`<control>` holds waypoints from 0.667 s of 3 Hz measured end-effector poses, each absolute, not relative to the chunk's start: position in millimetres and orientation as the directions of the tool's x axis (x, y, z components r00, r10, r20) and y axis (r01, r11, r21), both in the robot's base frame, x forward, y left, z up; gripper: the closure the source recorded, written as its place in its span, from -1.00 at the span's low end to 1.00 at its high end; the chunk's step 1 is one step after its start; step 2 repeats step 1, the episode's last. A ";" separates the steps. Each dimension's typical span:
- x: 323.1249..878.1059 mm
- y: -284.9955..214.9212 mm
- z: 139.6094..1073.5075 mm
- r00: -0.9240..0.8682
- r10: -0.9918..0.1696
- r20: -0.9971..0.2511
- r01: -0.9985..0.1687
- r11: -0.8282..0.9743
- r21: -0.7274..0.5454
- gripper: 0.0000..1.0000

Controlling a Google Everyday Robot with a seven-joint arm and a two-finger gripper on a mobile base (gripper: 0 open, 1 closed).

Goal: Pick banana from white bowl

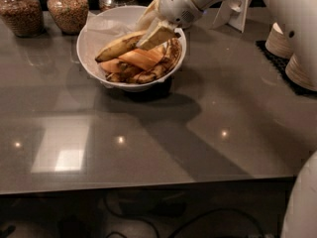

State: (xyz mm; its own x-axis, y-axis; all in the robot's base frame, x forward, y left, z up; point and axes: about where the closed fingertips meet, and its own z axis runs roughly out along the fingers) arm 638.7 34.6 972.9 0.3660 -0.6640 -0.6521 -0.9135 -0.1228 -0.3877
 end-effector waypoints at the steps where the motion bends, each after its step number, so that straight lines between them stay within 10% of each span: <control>1: 616.7 16.5 997.6 0.370 -0.639 -0.674 -0.908 -0.092 -0.410 1.00; 2: 616.7 16.5 997.6 0.370 -0.639 -0.674 -0.908 -0.092 -0.410 1.00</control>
Offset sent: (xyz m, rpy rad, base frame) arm 0.0000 0.0000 0.0000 0.0000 0.0000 0.0000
